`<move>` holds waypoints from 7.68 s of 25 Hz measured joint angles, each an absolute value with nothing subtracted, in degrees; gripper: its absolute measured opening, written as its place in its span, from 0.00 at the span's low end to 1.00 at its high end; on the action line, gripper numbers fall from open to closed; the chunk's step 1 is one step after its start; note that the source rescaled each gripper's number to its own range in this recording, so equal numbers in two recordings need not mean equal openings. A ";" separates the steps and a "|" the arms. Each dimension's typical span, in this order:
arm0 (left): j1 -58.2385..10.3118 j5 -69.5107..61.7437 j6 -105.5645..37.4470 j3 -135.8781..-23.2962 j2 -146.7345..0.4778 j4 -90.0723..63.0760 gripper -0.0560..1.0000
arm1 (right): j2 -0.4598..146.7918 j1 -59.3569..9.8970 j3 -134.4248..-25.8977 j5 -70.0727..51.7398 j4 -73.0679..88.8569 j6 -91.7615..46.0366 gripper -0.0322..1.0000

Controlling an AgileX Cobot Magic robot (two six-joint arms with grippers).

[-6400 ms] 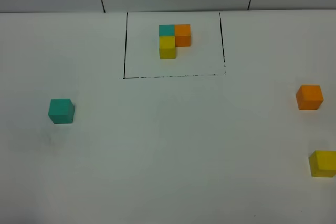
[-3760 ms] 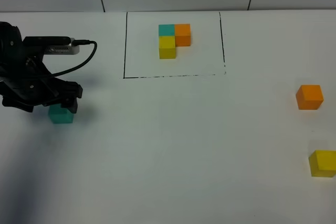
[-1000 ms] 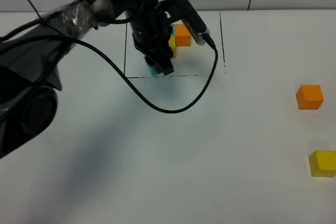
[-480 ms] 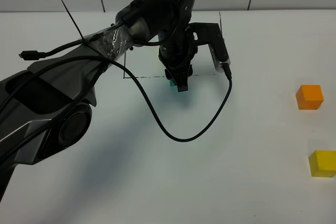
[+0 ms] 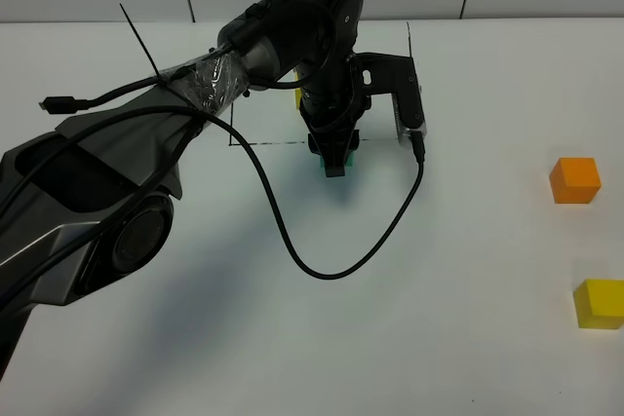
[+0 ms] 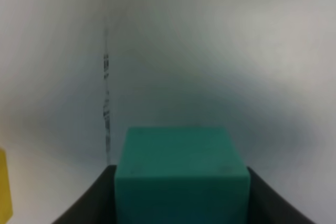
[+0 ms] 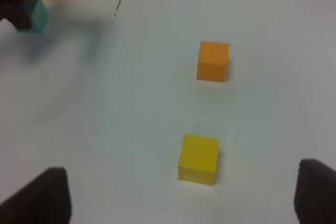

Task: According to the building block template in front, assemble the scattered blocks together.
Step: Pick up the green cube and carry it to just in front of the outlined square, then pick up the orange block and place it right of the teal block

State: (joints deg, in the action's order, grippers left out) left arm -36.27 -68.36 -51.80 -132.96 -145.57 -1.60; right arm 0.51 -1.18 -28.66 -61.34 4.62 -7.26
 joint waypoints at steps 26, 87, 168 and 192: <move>-36.20 -68.31 -55.05 -133.07 -148.26 -4.89 0.05 | 0.51 -1.18 -28.66 -61.34 4.62 -7.26 0.74; 1.48 -54.03 -6.00 -60.49 -59.00 5.75 0.93 | 0.51 -1.18 -28.66 -61.34 4.62 -7.25 0.74; -2.08 -60.64 -5.89 -28.98 0.33 -3.04 0.64 | 0.51 -1.18 -28.66 -61.34 4.57 -7.25 0.74; -2.08 -60.70 -5.89 -28.98 0.33 -3.09 0.64 | 1.34 -1.18 -28.66 -61.42 4.57 -5.03 0.74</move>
State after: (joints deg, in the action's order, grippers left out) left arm -2.08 -60.70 -5.89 -28.98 0.33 -3.09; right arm 1.34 -1.18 -28.66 -61.42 4.57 -5.03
